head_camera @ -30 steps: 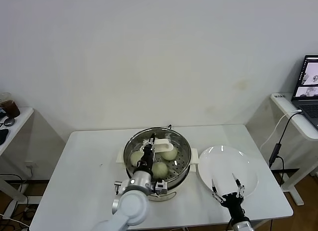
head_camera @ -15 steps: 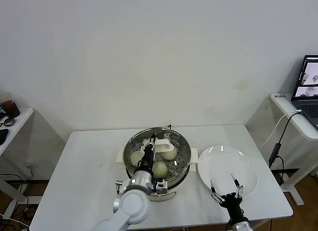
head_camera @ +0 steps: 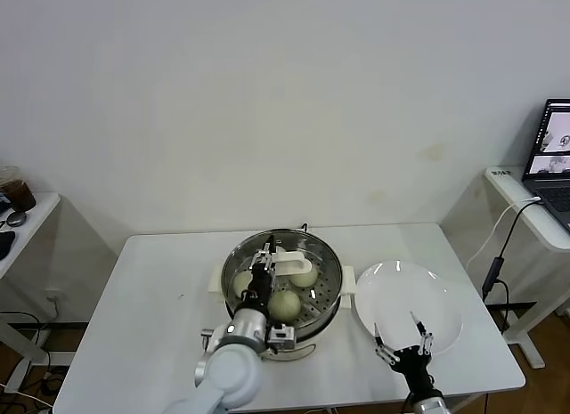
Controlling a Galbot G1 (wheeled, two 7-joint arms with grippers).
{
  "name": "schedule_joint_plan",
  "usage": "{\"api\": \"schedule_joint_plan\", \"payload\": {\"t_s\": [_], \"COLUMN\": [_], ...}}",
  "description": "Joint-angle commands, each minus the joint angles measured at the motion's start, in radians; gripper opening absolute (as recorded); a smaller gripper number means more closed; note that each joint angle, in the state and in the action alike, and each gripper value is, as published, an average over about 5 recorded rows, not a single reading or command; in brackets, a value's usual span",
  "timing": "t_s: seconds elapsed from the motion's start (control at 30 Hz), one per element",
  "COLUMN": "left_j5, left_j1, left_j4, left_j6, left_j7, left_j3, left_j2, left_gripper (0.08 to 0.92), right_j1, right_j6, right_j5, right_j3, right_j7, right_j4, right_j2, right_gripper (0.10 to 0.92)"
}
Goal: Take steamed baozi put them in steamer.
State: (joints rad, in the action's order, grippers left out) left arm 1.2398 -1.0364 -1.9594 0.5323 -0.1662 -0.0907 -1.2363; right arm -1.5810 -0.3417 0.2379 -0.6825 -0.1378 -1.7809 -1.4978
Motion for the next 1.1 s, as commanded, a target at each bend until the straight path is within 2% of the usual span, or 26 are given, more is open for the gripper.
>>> {"api": "schedule_joint_plan", "payload": {"t_s": [0.03, 0.23, 0.4, 0.5, 0.6, 0.83, 1.1], "left_j5": [-0.336, -0.715, -0.944, -1.062, -1.197, -1.325, -1.322], "left_j1": [-0.158, -0.379, -0.662, -0.849, -0.975, -1.063, -1.067], "left_j4": [-0.160, -0.272, -0.353, -0.381, -0.382, -0.303, -0.159], "left_j6": [-0.147, -0.394, -0.635, -0.774, -0.811, -0.792, -0.815], "left_j7": [0.130, 0.206, 0.323, 0.375, 0.392, 0.441, 0.448], "left_j3": [0.073, 0.213, 0.366, 0.499, 0.583, 0.601, 0.592], "left_j2": [0.013, 0.005, -0.070, -0.093, -0.111, -0.126, -0.150], "left_gripper": [0.468, 0.633, 0.765, 0.812, 0.821, 0.823, 0.823], "right_j1": [-0.002, -0.008, -0.021, -0.028, -0.048, -0.160, -0.227], "right_j6": [0.002, 0.003, 0.008, 0.033, 0.067, 0.175, 0.206], "right_j5": [-0.004, -0.020, -0.061, -0.130, -0.220, -0.395, -0.413], "right_j3": [0.004, 0.013, 0.016, 0.021, 0.042, 0.131, 0.162], "right_j7": [-0.003, -0.005, -0.010, -0.027, -0.047, -0.066, -0.041], "right_j4": [-0.003, -0.012, -0.030, -0.046, -0.068, -0.164, -0.211], "right_j2": [0.003, 0.016, 0.035, 0.048, 0.080, 0.192, 0.224], "right_gripper": [0.823, 0.823, 0.823, 0.823, 0.823, 0.823, 0.823]}}
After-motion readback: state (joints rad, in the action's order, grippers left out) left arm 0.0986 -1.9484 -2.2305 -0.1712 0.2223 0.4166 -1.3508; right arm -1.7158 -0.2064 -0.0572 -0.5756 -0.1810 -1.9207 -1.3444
